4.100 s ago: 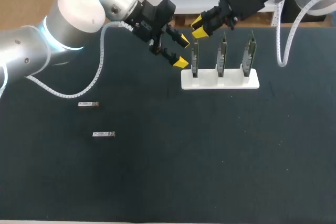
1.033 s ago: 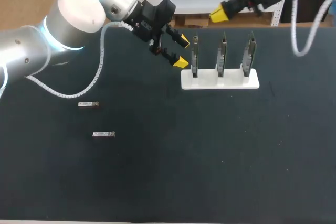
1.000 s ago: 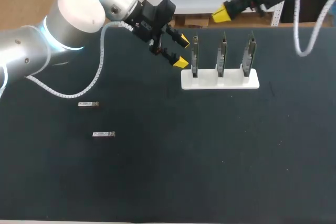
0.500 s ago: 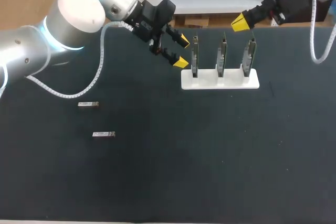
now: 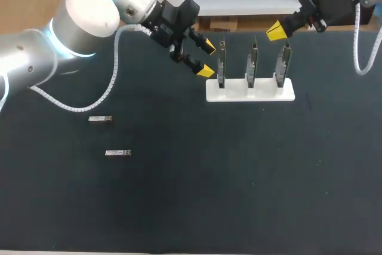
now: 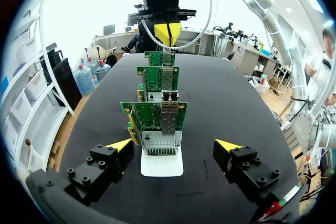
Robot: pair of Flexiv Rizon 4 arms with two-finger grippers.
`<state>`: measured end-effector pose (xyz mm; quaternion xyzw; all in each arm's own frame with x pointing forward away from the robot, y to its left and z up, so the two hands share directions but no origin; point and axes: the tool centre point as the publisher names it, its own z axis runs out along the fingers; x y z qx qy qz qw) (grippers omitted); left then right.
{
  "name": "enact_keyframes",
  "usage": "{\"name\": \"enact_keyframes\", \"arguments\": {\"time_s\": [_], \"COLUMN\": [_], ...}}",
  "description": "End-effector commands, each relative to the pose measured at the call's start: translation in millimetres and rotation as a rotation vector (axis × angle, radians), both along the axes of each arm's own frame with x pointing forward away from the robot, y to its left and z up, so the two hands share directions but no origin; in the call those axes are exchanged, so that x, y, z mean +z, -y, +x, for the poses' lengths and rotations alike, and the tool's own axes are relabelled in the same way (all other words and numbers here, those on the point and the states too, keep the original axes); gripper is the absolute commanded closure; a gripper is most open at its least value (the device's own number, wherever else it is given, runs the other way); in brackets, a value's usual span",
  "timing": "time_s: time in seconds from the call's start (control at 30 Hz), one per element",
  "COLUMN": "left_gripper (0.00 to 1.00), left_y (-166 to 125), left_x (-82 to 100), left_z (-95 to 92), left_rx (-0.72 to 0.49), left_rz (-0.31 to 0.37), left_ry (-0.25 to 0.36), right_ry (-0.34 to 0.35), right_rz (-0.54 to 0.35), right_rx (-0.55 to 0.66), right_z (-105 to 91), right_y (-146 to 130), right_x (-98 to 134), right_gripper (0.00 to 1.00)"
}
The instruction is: Pick up the optical module with the left hand, and insert it into the network port with the right hand.
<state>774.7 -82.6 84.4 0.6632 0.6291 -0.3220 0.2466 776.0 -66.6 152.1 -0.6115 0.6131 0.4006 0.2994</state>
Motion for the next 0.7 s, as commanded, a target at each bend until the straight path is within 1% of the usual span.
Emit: {"name": "enact_keyframes", "arguments": {"time_s": [0.03, 0.7], "left_gripper": [0.00, 0.00], "left_y": [0.7, 0.7], "left_x": [0.8, 0.8], "left_z": [1.6, 1.6], "left_rx": [-0.001, -0.001], "left_rz": [0.006, 0.006], "left_ry": [-0.004, -0.004], "right_ry": [-0.011, -0.008], "right_rz": [0.008, -0.011], "right_rx": [0.009, -0.021], "right_z": [6.9, 0.2], "right_y": [2.2, 4.0], "right_x": [-3.2, -7.1], "right_gripper": [1.00, 1.00]}}
